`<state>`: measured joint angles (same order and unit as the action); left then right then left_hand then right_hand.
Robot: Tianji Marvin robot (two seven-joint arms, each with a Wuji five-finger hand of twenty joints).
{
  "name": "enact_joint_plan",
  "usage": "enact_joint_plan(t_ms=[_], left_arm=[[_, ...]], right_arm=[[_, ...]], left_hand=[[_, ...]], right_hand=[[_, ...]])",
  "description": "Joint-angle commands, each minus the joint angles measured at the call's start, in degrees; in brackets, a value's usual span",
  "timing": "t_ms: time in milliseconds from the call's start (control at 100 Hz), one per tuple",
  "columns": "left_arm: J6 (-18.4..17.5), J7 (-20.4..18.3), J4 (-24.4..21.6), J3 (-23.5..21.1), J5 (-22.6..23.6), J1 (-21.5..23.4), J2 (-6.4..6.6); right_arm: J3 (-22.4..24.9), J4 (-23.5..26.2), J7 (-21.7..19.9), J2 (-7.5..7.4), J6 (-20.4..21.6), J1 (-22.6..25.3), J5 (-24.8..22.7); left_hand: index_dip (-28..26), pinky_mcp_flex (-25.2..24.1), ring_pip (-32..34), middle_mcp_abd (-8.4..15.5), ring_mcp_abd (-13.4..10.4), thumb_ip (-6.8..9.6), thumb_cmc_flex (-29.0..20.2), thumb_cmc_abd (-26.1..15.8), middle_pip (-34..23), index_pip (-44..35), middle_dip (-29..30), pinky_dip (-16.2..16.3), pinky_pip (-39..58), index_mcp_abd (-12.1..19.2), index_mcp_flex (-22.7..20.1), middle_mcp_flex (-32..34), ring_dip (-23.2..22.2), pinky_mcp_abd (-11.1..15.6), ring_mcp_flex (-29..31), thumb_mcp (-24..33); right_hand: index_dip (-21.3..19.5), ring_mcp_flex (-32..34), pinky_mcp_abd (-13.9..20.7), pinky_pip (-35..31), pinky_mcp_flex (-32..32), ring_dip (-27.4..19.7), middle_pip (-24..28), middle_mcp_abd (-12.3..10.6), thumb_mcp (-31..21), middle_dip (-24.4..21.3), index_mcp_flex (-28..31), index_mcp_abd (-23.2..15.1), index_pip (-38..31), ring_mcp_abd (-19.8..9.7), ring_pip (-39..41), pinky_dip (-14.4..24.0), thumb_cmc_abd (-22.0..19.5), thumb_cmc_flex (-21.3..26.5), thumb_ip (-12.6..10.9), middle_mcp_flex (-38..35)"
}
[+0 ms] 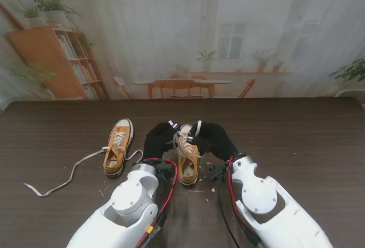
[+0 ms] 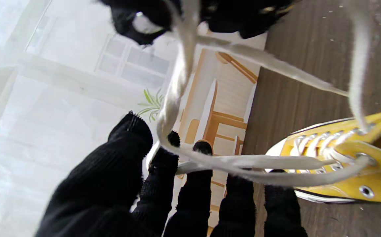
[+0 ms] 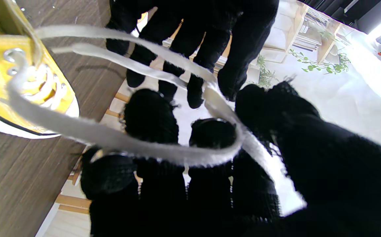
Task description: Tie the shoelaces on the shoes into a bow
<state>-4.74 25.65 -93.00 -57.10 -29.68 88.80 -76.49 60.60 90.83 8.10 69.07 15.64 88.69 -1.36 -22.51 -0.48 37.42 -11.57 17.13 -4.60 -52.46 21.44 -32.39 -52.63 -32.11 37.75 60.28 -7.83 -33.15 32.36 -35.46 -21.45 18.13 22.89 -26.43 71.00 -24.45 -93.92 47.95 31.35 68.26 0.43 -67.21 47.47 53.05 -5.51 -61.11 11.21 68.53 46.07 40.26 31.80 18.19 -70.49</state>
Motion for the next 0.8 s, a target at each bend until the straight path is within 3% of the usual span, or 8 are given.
enact_joint_plan(t_ms=[0, 170, 360, 450, 590, 700, 790], left_arm=[[-0.9, -0.6, -1.1, 0.1, 0.0, -0.2, -0.66], [-0.3, 1.1, -1.9, 0.1, -0.1, -0.1, -1.01], [-0.7, 2.0, -1.6, 0.1, 0.9, -0.3, -1.17], [-1.3, 1.9, -1.4, 0.0, 1.5, -0.3, -1.12], [-2.5, 0.7, -1.5, -0.2, 1.3, -0.1, -0.74], [-3.3, -0.5, -1.8, -0.4, 0.8, 0.1, -0.43], [-3.8, -1.4, -1.9, -0.6, 0.1, 0.2, -0.19]], right_arm=[[0.2, 0.0, -0.9, -0.32, 0.0, 0.4, -0.2], [0.5, 0.0, -0.7, -0.29, -0.3, 0.7, -0.2], [0.6, -0.1, -0.6, -0.29, -0.3, 0.9, -0.2], [0.7, 0.0, -0.8, -0.33, -0.4, 1.0, 0.0], [0.8, 0.0, -0.8, -0.31, -0.6, 1.1, 0.2], [0.9, 0.1, -1.0, -0.38, -0.5, 1.1, 0.2], [0.9, 0.1, -1.2, -0.42, -0.5, 1.1, 0.2]], left_hand=[[-1.2, 0.8, 2.0, 2.8, -1.3, -0.17, -1.8, 1.9, -1.9, -2.3, -1.6, -0.8, 2.1, 11.9, -1.7, 2.8, -0.1, 1.4, 2.1, -1.6], [0.7, 3.7, 3.3, 3.6, -0.6, -0.33, -2.3, 1.7, -1.6, -4.3, -0.1, -1.5, 4.3, 12.7, -6.1, 10.0, 0.5, -0.4, 6.5, -1.5], [4.4, 8.4, 5.8, 4.2, -0.9, -1.05, -1.8, 2.9, 1.3, -2.0, -1.1, -1.2, 7.4, 10.6, -12.1, 22.0, 1.9, -2.3, 13.8, 2.0], [4.5, 8.6, 5.9, 3.5, -1.0, -1.31, -3.4, 1.7, 2.6, -1.0, -0.5, -1.1, 7.5, 9.6, -11.3, 22.8, 2.3, -2.3, 14.3, 1.7], [3.4, 7.4, 5.7, 2.5, -0.8, -0.05, -9.9, -1.6, 5.1, 1.1, -3.1, -1.6, 6.4, 7.1, -9.2, 23.0, 2.6, -2.1, 13.1, -3.2], [1.3, 6.1, 5.8, 2.1, -0.5, 0.58, -11.9, -2.5, 2.7, -1.2, -7.4, -1.7, 6.3, 7.4, -7.0, 21.8, 2.1, -1.7, 11.5, -3.7], [-4.1, 5.0, 6.6, 0.8, -0.8, 1.07, -12.5, -2.4, -3.2, -5.8, -13.6, -1.9, 6.2, 8.8, -4.3, 20.6, 1.2, -1.0, 10.3, -2.3]], right_hand=[[-2.8, 0.4, 1.0, -0.7, 0.5, 0.4, 1.4, -2.1, -1.6, 0.7, 0.2, -5.2, -2.6, -1.1, 0.7, 0.7, -0.9, 1.7, -0.8, 0.5], [-2.8, 0.4, 1.0, -0.7, 0.5, 0.4, 1.4, -2.2, -1.6, 0.7, 0.1, -5.2, -2.5, -1.0, 0.7, 0.7, -0.9, 1.8, -0.8, 0.5], [-2.7, 0.3, 1.0, -0.7, 0.4, 0.4, 1.3, -2.1, -1.3, 0.7, 0.0, -5.1, -2.3, -0.9, 0.7, 0.6, -1.0, 1.8, -0.8, 0.6], [-2.3, 0.2, 1.0, -0.6, 0.1, 0.4, 1.3, -2.2, -1.0, 0.7, -0.1, -5.0, -2.0, -0.9, 0.6, 0.6, -1.2, 2.0, -0.8, 0.6], [-2.0, 0.2, 0.9, -0.6, 0.1, 0.3, 1.2, -2.1, -0.6, 0.6, -0.2, -4.9, -2.0, -0.8, 0.5, 0.7, -1.3, 2.2, -1.0, 0.7], [-1.8, 0.2, 0.9, -0.6, 0.1, 0.3, 1.1, -2.0, -0.5, 0.6, -0.1, -4.9, -2.0, -0.7, 0.5, 0.7, -1.3, 2.3, -1.0, 0.7], [-1.6, 0.2, 0.9, -0.6, 0.0, 0.3, 1.1, -1.9, -0.4, 0.6, -0.2, -4.9, -2.0, -0.7, 0.5, 0.7, -1.3, 2.3, -1.0, 0.6]])
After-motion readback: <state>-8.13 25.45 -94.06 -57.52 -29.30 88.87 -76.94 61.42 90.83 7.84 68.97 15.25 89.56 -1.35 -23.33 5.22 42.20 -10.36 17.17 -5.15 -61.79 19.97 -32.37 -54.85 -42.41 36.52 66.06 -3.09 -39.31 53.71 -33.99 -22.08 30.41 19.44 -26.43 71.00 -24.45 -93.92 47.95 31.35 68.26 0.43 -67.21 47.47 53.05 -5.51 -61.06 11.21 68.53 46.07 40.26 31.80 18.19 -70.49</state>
